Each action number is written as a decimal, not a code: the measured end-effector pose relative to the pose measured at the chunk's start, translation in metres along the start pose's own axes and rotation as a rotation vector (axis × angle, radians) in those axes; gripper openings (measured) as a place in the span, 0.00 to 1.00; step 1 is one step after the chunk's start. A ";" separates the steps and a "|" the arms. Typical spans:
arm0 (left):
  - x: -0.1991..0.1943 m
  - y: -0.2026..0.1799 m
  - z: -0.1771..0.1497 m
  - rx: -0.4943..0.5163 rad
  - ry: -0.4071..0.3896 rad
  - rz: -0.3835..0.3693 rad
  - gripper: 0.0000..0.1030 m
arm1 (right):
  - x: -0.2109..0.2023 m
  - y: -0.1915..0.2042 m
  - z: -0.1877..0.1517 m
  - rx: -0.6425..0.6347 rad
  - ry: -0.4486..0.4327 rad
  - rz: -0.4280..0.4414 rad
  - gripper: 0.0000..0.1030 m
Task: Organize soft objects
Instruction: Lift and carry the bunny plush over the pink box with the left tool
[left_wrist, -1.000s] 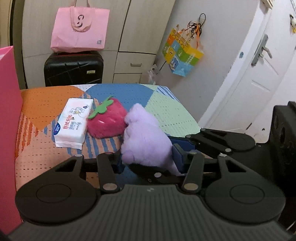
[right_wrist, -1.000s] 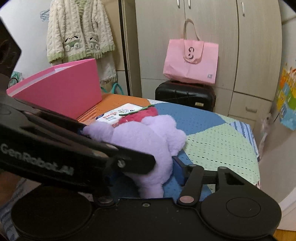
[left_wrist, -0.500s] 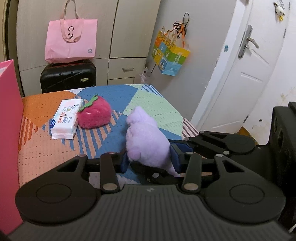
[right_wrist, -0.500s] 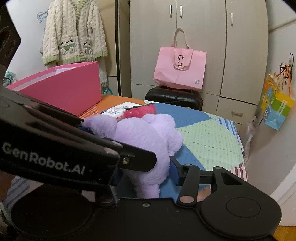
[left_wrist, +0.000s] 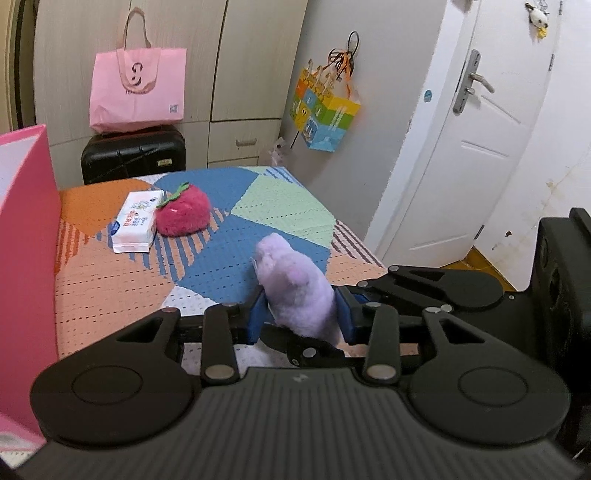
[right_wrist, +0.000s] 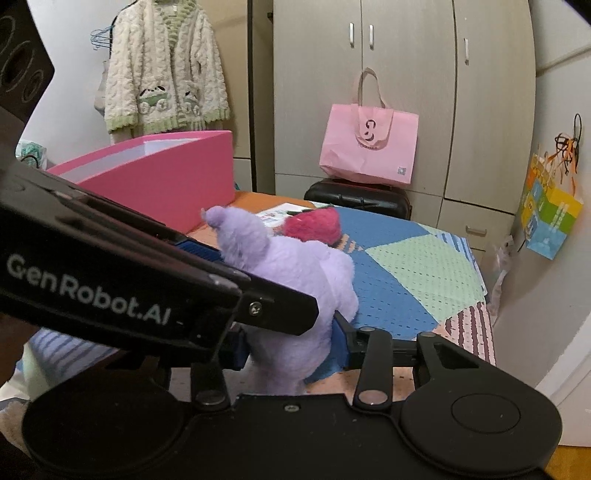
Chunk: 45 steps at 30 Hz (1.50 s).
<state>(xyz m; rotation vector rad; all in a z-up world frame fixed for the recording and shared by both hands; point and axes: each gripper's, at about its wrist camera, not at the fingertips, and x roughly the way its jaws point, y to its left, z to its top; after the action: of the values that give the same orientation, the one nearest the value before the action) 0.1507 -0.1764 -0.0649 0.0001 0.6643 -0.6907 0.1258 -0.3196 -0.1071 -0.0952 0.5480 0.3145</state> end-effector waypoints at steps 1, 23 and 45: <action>-0.004 -0.001 -0.001 0.004 -0.006 0.000 0.37 | -0.004 0.003 0.000 -0.007 -0.005 -0.001 0.46; -0.110 0.006 -0.020 0.024 -0.020 0.010 0.36 | -0.056 0.072 0.022 -0.032 0.005 0.132 0.45; -0.210 0.064 -0.026 -0.025 -0.196 0.118 0.37 | -0.057 0.163 0.088 -0.144 -0.042 0.242 0.45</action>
<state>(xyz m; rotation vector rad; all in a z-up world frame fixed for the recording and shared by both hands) 0.0530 0.0034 0.0203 -0.0507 0.4807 -0.5602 0.0715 -0.1652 -0.0033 -0.1613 0.4959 0.5910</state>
